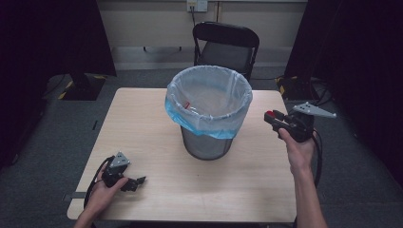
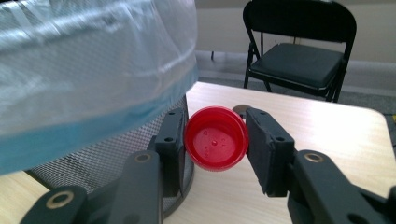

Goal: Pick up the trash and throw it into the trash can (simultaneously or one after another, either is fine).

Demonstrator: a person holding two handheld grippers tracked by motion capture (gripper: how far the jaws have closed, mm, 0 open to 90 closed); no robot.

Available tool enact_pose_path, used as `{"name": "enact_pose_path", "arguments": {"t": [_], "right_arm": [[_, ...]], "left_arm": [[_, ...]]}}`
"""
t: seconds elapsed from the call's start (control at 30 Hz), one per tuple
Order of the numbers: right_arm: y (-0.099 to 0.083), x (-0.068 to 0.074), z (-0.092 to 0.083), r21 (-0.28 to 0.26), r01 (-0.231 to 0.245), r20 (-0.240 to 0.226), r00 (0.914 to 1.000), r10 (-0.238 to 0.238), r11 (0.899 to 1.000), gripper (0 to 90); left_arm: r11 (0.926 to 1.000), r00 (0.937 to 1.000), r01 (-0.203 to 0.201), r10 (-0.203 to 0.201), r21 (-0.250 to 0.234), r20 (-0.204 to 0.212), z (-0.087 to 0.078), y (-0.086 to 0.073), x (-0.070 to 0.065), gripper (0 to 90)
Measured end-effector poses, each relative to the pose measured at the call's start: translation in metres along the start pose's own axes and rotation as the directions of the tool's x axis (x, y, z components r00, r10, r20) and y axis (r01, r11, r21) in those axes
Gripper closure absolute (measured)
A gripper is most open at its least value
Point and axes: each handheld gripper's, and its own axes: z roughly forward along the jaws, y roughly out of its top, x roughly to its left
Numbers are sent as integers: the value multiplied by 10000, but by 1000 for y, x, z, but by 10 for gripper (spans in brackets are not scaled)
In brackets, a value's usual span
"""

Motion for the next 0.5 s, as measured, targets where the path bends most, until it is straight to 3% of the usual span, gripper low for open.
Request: {"name": "enact_pose_path", "arguments": {"t": [0.5], "right_arm": [[36,14,-13,-770,388,-217,9989,-406,9963,599]], "left_arm": [[10000,10000,1,-1,-2,1,0,0,0,2]]}}
